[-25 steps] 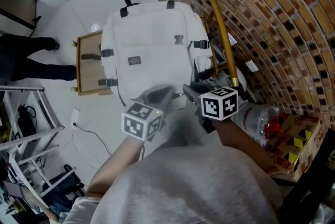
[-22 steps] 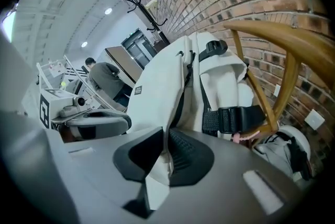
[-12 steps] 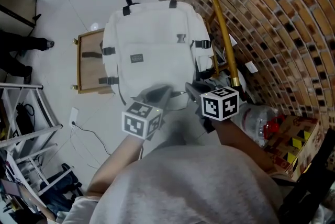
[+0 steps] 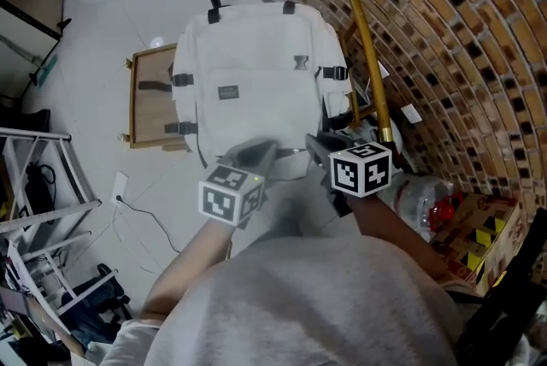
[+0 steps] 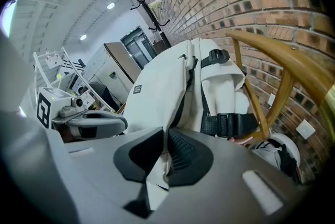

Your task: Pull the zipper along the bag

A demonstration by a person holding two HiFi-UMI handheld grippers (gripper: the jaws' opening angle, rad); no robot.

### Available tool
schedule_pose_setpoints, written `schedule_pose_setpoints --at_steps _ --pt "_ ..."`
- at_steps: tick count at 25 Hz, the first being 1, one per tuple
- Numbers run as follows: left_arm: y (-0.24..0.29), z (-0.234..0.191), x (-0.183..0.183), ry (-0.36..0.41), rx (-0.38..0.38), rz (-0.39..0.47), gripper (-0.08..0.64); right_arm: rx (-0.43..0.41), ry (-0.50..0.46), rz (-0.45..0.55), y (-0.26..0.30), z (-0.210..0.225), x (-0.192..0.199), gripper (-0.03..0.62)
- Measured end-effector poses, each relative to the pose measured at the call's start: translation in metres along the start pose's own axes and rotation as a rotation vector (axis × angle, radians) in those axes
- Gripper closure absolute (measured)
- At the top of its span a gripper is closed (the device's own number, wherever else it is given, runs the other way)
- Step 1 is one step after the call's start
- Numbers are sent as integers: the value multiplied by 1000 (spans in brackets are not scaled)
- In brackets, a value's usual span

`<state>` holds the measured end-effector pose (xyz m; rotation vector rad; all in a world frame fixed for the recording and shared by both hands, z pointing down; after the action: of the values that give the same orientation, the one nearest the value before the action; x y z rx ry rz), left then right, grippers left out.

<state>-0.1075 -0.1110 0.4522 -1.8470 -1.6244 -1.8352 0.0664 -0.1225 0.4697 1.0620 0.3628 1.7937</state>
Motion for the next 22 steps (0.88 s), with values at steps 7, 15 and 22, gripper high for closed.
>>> schedule_pose_setpoints --at_steps 7,15,22 --pt "-4 -3 3 -10 -24 -5 552 3 3 -1 -1 2 -2 568" --pt "-13 -15 10 -51 -77 -9 552 17 13 0 -2 3 -2 568" --pt "-19 -21 15 -66 -99 3 552 33 -8 5 -2 1 -1 568"
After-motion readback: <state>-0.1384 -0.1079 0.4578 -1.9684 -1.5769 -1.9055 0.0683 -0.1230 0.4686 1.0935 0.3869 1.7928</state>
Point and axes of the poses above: the fingertips, and each gripper's own axes: y forward along the fingers, z to its right, x out of its underside, the point moved 8 cm from there along -y, backward along the fingers, and after that the axes turned 9 degrees about y, right-handed, at the moved point
